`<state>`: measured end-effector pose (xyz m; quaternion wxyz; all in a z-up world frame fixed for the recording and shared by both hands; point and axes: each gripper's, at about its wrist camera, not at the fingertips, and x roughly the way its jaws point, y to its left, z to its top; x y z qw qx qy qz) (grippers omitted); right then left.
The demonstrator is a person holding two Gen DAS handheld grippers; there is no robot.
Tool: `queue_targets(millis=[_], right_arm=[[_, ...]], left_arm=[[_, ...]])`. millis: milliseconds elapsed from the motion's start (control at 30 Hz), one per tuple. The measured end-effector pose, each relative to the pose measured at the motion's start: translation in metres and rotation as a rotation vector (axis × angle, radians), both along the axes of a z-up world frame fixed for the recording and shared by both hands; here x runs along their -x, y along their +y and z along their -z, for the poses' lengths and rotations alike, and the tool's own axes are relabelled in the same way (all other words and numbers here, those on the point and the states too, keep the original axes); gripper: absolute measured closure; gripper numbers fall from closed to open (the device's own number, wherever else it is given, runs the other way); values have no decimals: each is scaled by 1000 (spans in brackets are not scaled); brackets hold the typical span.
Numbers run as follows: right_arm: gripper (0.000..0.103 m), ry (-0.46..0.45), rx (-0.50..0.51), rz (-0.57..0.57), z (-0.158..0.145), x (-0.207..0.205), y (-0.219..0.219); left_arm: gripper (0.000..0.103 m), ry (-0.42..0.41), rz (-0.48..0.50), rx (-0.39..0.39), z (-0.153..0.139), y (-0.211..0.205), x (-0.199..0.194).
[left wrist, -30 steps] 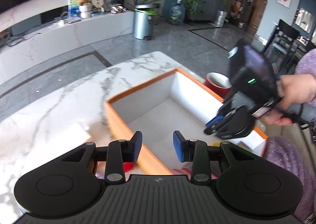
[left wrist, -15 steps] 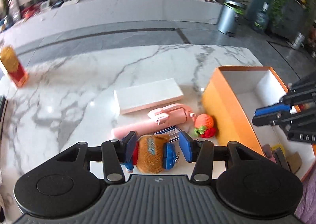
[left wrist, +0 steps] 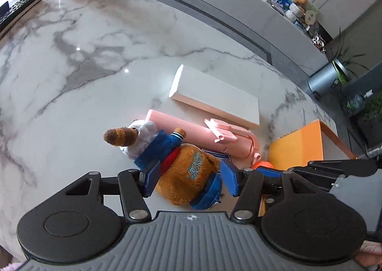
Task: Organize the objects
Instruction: 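Grasp the brown plush bear with the left tool while the right tool grasps the knitted orange fruit, then lift the plush bear and knitted fruit with both tools toward the shoebox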
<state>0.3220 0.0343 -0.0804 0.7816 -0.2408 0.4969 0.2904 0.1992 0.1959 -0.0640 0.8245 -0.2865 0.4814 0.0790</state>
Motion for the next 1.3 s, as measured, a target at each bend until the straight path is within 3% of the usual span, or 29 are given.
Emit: queue_targets(millis=[267, 500, 667, 767, 900, 1000, 1300], right_arm=[[95, 114, -66, -7, 26, -1, 24], [96, 214, -128, -42, 31, 12, 32], [95, 199, -92, -50, 23, 11, 31], [93, 161, -41, -44, 11, 5, 22], [69, 98, 96, -38, 1, -10, 12], [69, 64, 233, -41, 9, -24, 9], [54, 24, 409, -108, 44, -39, 19]], left_arm=[[34, 46, 8, 29, 13, 9, -3], [27, 97, 34, -62, 22, 7, -5], [27, 97, 58, -81, 30, 8, -7], [27, 88, 74, -105, 32, 9, -6], [27, 89, 103, -108, 35, 11, -6], [28, 77, 126, -137, 35, 8, -4], [29, 58, 164, -150, 36, 9, -1]])
